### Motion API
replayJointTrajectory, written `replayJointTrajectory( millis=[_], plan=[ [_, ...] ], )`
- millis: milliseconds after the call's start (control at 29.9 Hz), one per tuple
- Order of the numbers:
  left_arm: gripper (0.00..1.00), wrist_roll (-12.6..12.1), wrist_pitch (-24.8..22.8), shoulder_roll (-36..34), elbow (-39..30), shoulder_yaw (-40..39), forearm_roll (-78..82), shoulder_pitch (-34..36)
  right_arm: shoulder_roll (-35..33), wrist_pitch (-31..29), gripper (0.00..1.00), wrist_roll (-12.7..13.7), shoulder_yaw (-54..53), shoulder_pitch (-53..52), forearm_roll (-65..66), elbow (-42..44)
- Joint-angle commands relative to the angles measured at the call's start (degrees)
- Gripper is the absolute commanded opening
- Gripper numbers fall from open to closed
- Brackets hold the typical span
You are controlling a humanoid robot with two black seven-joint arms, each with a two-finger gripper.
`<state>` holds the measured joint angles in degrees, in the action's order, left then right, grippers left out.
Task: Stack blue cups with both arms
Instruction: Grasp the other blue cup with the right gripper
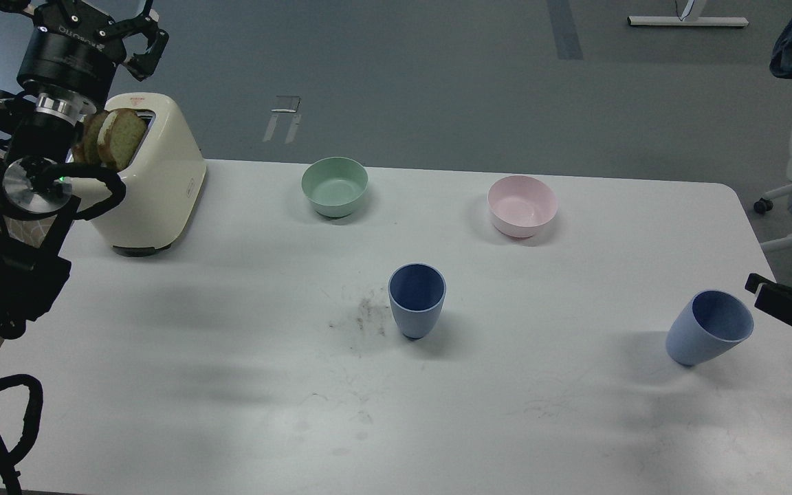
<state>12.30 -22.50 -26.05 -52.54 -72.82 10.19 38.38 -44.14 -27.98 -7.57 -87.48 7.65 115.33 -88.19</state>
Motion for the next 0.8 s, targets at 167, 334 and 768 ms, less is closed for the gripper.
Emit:
replayJointTrajectory(
  millis=[167, 334, 768],
  plan=[
    [0.98, 0.0, 0.1, 0.5, 0.0, -0.5, 0.0, -0.1, 1.9, 0.0, 0.78, 1.0, 2.9, -0.4, 7.2, 0.4],
    [0.98, 0.0, 0.0, 0.5, 0.0, -0.5, 0.0, -0.1, 2.0, 0.0, 0.55, 2.2, 3.0, -0.4, 7.1, 0.4],
    [0.98, 0.0, 0.1, 0.8, 0.0, 0.0, 0.1, -0.1, 4.1, 0.0, 0.26, 2.2, 4.1, -0.4, 6.9, 0.4]
  ],
)
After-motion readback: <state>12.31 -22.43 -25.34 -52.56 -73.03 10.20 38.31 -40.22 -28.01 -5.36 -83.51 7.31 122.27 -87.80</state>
